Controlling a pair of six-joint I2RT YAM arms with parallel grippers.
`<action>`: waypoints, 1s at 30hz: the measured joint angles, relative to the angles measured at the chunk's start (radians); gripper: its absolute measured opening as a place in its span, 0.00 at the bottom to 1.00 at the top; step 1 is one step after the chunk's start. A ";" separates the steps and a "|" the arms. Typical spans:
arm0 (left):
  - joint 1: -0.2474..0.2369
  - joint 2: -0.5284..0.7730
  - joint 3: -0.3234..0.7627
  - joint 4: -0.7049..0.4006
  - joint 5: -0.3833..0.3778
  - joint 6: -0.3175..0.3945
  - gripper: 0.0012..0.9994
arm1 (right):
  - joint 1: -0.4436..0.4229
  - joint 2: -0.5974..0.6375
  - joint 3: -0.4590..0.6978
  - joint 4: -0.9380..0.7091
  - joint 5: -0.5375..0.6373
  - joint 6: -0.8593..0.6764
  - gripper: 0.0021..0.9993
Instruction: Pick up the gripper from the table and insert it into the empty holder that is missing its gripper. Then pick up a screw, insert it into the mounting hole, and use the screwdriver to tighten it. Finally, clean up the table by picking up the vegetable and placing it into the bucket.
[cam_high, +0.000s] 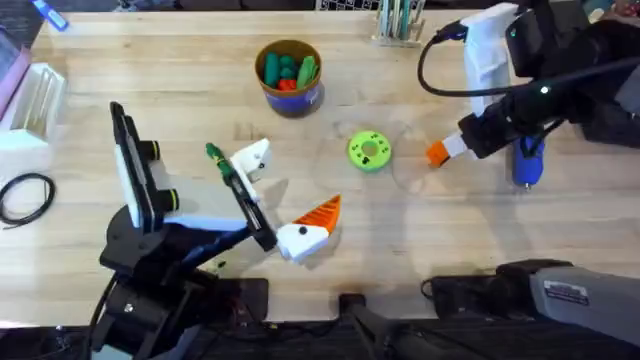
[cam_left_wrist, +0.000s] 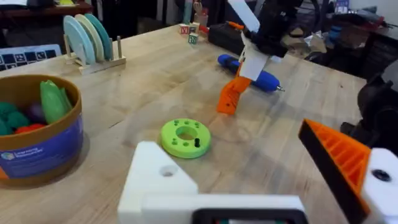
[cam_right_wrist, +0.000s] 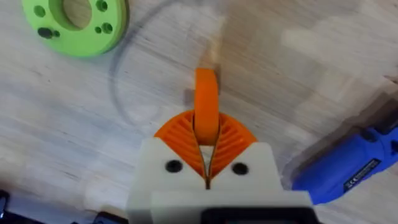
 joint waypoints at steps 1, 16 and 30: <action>0.000 0.000 0.000 0.000 0.000 0.001 0.99 | 0.000 0.000 0.001 -0.001 0.000 -0.001 0.01; 0.000 0.000 0.000 0.000 0.000 0.002 0.99 | 0.034 -0.331 0.037 0.112 -0.471 0.118 0.01; 0.000 0.000 0.000 0.000 0.000 0.002 0.99 | 0.255 -0.035 -0.104 0.567 -1.005 0.689 0.01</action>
